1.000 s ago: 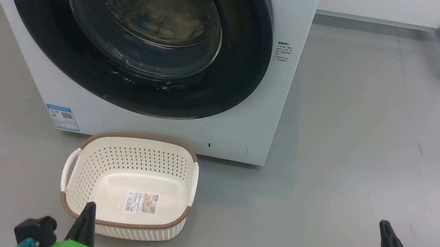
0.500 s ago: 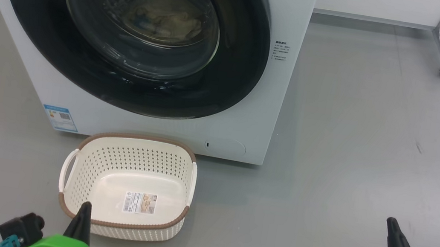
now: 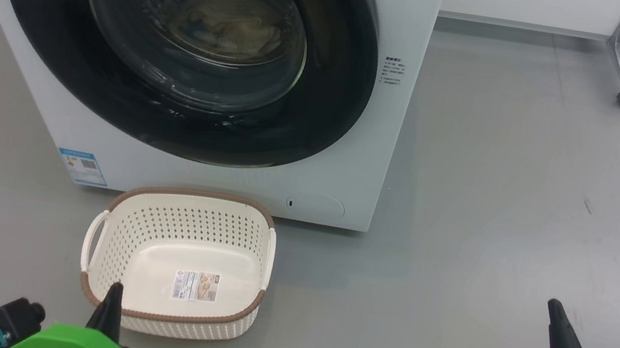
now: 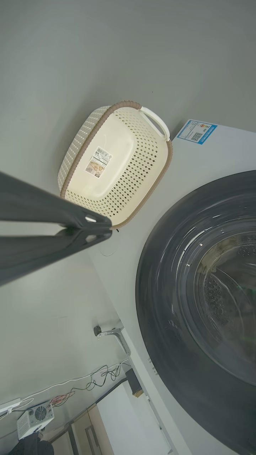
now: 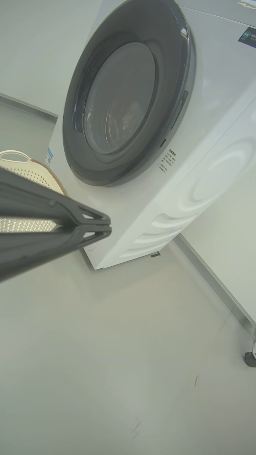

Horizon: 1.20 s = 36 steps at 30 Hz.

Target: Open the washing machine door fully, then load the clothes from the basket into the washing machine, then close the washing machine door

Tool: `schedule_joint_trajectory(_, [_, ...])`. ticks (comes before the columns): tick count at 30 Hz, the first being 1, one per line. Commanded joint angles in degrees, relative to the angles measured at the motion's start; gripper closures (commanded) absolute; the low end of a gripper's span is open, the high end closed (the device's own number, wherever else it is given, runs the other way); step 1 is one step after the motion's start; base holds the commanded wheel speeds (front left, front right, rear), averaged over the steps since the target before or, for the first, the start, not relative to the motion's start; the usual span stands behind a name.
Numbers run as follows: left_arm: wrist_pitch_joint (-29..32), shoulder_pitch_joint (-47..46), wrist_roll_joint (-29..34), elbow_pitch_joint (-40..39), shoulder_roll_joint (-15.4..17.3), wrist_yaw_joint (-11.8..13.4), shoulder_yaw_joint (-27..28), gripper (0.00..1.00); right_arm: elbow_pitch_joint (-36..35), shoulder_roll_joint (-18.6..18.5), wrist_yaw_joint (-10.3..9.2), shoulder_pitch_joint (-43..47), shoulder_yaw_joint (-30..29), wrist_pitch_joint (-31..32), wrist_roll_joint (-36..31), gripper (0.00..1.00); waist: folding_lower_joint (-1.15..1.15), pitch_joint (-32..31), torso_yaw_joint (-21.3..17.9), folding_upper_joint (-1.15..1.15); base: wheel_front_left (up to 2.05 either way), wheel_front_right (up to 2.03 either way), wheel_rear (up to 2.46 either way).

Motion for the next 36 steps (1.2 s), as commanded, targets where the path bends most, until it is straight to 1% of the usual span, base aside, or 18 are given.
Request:
schedule_joint_trajectory(1, [0.27,-3.05,-1.44,-1.91,0.34,-0.56,1.72,1.00,-1.59,-0.61,-0.07,-3.17,-0.02,0.12,1.70,1.00,0.00,0.00,-0.04,0.00,0.00,0.00,0.00])
schedule_joint_trajectory(36, [5.88,-3.58,-22.88,-2.46,-1.50,-5.19,9.66,1.00,1.95,-0.80,-0.13,-7.34,-0.40,2.56,25.13,1.00,0.00,0.12,-1.06,0.00,0.00,0.00,0.00])
